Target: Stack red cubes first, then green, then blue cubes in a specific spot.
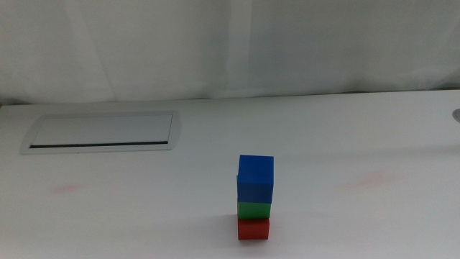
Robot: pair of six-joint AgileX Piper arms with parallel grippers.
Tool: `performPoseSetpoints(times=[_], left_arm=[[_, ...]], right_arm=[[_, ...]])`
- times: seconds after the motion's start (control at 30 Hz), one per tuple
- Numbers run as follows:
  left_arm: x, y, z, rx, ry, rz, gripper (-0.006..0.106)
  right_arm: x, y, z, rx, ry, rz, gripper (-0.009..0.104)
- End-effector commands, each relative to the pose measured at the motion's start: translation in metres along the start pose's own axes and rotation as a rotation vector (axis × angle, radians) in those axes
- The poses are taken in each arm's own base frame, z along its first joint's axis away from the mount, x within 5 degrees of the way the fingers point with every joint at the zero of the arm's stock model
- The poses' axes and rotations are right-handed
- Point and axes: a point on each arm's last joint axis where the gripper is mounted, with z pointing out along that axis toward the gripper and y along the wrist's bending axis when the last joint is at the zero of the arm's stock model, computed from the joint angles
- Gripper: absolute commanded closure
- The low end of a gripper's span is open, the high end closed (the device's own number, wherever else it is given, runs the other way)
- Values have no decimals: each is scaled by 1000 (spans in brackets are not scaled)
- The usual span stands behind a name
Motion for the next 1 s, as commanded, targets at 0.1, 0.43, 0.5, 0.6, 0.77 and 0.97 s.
performPoseSetpoints(times=[0.1, 0.43, 0.5, 0.6, 0.77, 0.97], left_arm=[[37, 9, -23, 49, -167, 18, 84], [75, 15, -30, 71, -276, 33, 103], [82, 15, -23, 65, -253, 45, 103], [88, 16, -16, 56, -226, 35, 103], [95, 10, -2, 124, -291, -74, 103], [127, 3, 27, 203, -319, -30, 103]], right_arm=[[40, 3, -19, 22, -110, 19, 97], [123, 12, -14, 47, -146, 2, 97], [129, 13, -4, 49, -141, -4, 97], [134, 16, 13, 39, -188, 12, 97], [134, 19, 35, 20, -323, 90, 97], [146, 23, 62, -6, -361, 131, 97]])
